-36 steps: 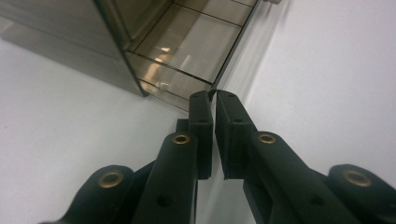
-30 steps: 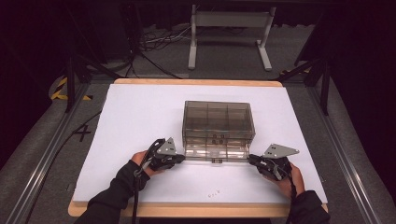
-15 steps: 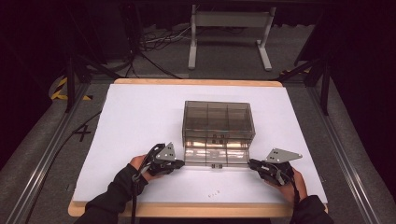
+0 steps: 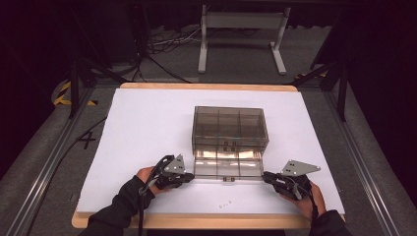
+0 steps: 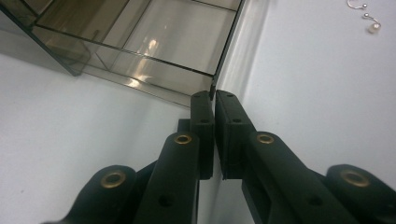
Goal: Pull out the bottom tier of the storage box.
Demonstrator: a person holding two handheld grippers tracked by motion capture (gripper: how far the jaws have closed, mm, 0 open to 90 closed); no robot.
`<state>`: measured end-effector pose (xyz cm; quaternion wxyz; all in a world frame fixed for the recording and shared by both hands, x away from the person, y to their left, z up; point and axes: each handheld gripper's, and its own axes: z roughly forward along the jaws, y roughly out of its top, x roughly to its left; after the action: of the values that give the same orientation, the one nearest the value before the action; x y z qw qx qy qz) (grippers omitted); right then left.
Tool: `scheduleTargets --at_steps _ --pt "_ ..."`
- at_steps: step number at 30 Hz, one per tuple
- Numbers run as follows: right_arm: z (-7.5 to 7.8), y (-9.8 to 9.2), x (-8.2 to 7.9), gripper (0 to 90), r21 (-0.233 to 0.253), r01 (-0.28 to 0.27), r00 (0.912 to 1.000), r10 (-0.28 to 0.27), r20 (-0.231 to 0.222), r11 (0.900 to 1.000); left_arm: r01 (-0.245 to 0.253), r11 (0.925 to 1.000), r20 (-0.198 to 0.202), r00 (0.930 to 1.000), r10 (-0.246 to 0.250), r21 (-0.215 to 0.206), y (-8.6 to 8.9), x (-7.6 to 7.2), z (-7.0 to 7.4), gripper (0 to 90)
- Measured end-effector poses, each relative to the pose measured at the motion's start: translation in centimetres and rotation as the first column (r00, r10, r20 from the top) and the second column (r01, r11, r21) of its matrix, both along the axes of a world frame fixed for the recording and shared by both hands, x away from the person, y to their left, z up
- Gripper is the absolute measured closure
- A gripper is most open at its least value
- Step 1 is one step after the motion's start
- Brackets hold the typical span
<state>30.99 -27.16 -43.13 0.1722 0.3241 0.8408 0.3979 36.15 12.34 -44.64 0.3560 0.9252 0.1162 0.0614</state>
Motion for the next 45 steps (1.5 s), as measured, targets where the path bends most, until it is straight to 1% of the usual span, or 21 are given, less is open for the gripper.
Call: scheduleTargets --at_steps 4,8,11,13,16,18,25,27,32,33,35,37,38,39,40,41,42,43,44,45 --pt "0.0 -0.1 -0.2 81.9 0.006 -0.003 1.0 0.003 -0.003 1.0 0.001 1.0 0.001 1.0 -0.001 0.003 0.0 -0.2 0.0 86.3" --pt "-0.1 -0.2 -0.5 81.8 0.012 -0.004 1.0 0.004 -0.005 1.0 0.006 1.0 -0.009 0.9999 -0.006 0.001 0.0 -0.6 0.0 86.2" --pt "-0.1 -0.2 -0.7 81.7 0.016 -0.004 1.0 0.004 -0.007 1.0 0.015 0.9999 -0.004 0.9999 -0.015 0.004 0.0 -0.8 0.0 86.2" --pt "-0.1 -0.3 -0.8 81.5 0.018 -0.005 0.9999 0.005 -0.011 1.0 0.015 0.9999 -0.011 0.9998 -0.015 0.003 0.0 -1.0 0.0 86.2" --pt "-0.1 -0.2 -1.0 81.5 0.019 -0.005 0.9999 0.005 -0.009 1.0 0.02 0.9998 -0.009 0.9998 -0.02 0.002 0.0 -1.1 0.0 86.2" --pt "-0.1 -0.2 -1.1 81.5 0.02 -0.004 0.9999 0.004 -0.01 1.0 0.018 0.9998 -0.005 0.9998 -0.018 0.011 0.0 -1.2 0.1 86.2" --pt "-0.2 -0.2 -1.4 81.5 0.023 -0.005 0.9999 0.005 -0.012 1.0 0.018 0.9998 -0.014 0.9997 -0.018 -0.003 0.1 -1.5 -0.1 86.1" --pt "-0.2 -0.2 -1.5 81.5 0.025 -0.003 0.9999 0.004 -0.011 1.0 0.02 0.9998 -0.006 0.9998 -0.02 0.006 0.1 -1.5 0.0 86.0" --pt "-0.2 -0.3 -1.6 81.0 0.027 -0.005 0.9999 0.006 -0.012 1.0 0.028 0.9996 -0.016 0.9995 -0.028 0.0 0.2 -1.8 0.0 85.8" --pt "-0.2 -0.3 -1.6 81.0 0.021 -0.008 0.9999 0.008 -0.015 1.0 0.02 0.9998 -0.019 0.9996 -0.02 0.001 0.2 -2.0 -0.1 85.2" --pt "-0.3 -0.3 -1.7 80.8 0.01 -0.006 0.9998 0.007 -0.016 1.0 0.018 0.9998 -0.021 0.9996 -0.019 -0.002 0.3 -2.0 -0.1 84.3" --pt "-0.5 -0.4 -1.8 80.8 0.01 -0.007 0.9997 0.007 -0.021 1.0 0.022 0.9997 -0.013 0.9997 -0.022 -0.004 0.3 -1.9 -0.1 83.9" --pt "-0.5 -0.4 -1.8 81.0 0.011 -0.007 0.9997 0.007 -0.023 1.0 0.001 1.0 0.0 1.0 -0.001 -0.009 0.5 -2.1 0.0 83.9" --pt "-0.5 -0.4 -1.8 81.0 0.011 -0.007 0.9997 0.007 -0.023 1.0 0.001 1.0 0.0 1.0 -0.001 -0.009 0.5 -2.1 0.0 78.3" --pt "-0.5 -0.5 -2.0 79.9 0.011 -0.006 0.9998 0.006 -0.018 1.0 0.001 1.0 0.0 1.0 -0.001 -0.009 0.5 -2.1 0.0 78.3" --pt "-0.3 -0.5 -2.1 77.9 0.016 -0.005 0.9999 0.006 -0.011 1.0 -0.009 0.9996 0.013 0.9999 0.01 -0.026 1.1 -2.4 0.1 73.9" --pt "-0.2 -0.6 -2.3 78.2 0.015 0.0 1.0 0.001 -0.003 1.0 -0.019 0.9993 0.025 0.9995 0.019 -0.032 1.4 -2.6 0.1 71.3" --pt "0.0 -0.6 -2.4 78.3 0.016 0.001 1.0 -0.001 0.003 1.0 -0.03 0.9982 0.025 0.9992 0.031 -0.052 2.0 -2.9 0.1 70.5" --pt "0.2 -0.6 -2.6 78.3 0.027 -0.001 0.9999 0.0 0.013 1.0 -0.03 0.9982 0.025 0.9992 0.031 -0.052 2.0 -2.9 0.1 70.3" --pt "0.3 -0.6 -2.8 78.2 0.03 -0.004 0.9998 0.003 0.019 1.0 -0.055 0.9952 0.051 0.997 0.059 -0.081 3.0 -3.4 0.2 68.5"
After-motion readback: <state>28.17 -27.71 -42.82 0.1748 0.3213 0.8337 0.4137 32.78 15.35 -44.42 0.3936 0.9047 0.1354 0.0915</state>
